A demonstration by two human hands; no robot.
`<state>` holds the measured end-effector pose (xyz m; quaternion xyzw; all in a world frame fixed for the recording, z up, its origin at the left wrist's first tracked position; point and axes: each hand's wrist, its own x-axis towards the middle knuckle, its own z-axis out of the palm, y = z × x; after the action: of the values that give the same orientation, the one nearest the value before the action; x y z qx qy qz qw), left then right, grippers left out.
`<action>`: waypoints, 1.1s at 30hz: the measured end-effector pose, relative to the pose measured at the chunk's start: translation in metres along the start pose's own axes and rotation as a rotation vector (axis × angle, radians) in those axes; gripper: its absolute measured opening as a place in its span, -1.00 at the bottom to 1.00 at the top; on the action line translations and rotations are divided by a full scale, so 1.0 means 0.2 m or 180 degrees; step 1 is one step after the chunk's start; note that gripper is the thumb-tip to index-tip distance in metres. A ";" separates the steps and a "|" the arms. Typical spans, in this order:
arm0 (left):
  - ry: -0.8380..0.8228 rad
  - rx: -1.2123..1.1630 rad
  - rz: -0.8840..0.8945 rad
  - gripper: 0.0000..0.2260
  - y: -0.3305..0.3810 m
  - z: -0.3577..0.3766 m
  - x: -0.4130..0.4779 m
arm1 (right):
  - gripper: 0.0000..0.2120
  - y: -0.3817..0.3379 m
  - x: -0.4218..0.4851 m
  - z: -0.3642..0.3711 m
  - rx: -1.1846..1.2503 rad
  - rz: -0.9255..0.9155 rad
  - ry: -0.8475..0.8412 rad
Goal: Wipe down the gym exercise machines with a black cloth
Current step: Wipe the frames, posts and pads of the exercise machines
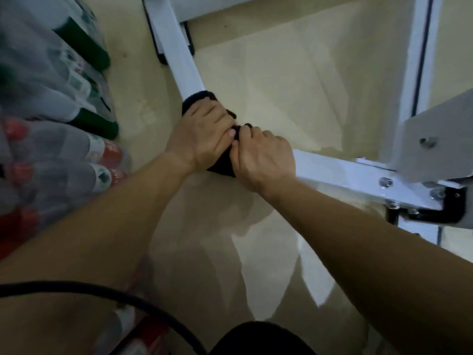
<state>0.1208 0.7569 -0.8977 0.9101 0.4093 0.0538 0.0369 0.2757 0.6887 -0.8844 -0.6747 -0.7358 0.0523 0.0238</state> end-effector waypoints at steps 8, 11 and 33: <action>0.0256 -0.0659 -0.1715 -0.54 0.35 0.04 -0.07 | -0.65 0.19 -0.06 -0.02 -0.0381 -0.1109 -0.0198; 0.0154 -0.0659 -0.1568 -0.47 0.61 0.09 -0.16 | -0.45 0.39 -0.23 -0.08 -0.0369 -0.0814 -0.0349; 0.1223 -0.3675 -0.3756 -0.45 0.63 0.02 -0.08 | -0.48 0.39 -0.09 -0.16 0.0912 -0.1015 -0.1005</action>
<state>0.2033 0.6613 -0.8893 0.3608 0.7247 0.3800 0.4475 0.3585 0.6786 -0.8607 -0.5234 -0.8126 0.2562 0.0118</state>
